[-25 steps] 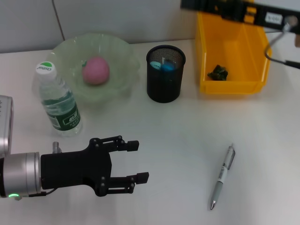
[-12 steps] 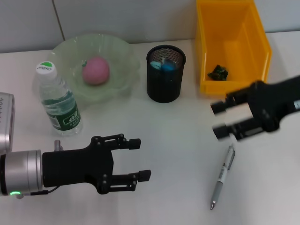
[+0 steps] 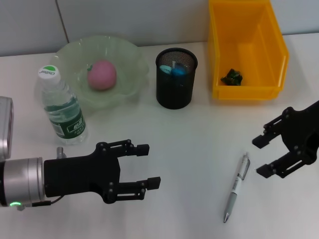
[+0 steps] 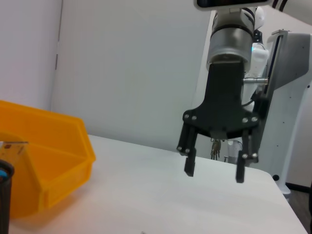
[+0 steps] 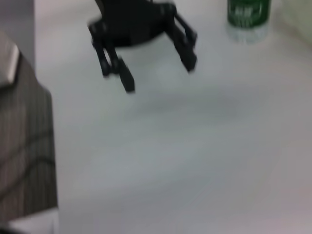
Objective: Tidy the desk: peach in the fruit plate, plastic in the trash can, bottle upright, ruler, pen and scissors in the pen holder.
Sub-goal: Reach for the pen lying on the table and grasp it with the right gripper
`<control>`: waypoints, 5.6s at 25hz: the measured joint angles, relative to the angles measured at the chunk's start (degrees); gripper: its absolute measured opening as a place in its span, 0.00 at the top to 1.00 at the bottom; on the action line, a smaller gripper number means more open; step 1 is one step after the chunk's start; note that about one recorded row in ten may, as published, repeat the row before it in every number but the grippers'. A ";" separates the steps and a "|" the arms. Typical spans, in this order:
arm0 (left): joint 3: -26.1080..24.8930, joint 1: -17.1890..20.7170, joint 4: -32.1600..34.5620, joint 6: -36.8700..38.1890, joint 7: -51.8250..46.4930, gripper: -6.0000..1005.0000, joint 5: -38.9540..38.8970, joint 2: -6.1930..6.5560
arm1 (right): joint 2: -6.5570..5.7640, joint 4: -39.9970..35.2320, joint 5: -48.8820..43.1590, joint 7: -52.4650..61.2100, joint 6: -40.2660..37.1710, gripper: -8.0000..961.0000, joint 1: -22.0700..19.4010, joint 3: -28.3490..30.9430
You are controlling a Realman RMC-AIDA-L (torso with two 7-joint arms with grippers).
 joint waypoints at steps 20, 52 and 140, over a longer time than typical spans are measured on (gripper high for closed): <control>-1.34 0.59 0.03 -2.87 -1.24 0.23 0.22 -0.21 | 5.38 4.62 -16.65 -16.35 3.18 0.31 10.80 -16.83; -4.35 1.03 0.11 -4.37 -4.64 0.23 -0.20 -0.47 | 6.03 1.41 -13.97 -27.23 10.40 0.31 10.13 -43.62; -5.89 1.56 0.11 -4.00 -5.62 0.23 -2.34 -0.56 | 5.23 6.34 -13.91 -32.48 19.32 0.71 9.24 -49.96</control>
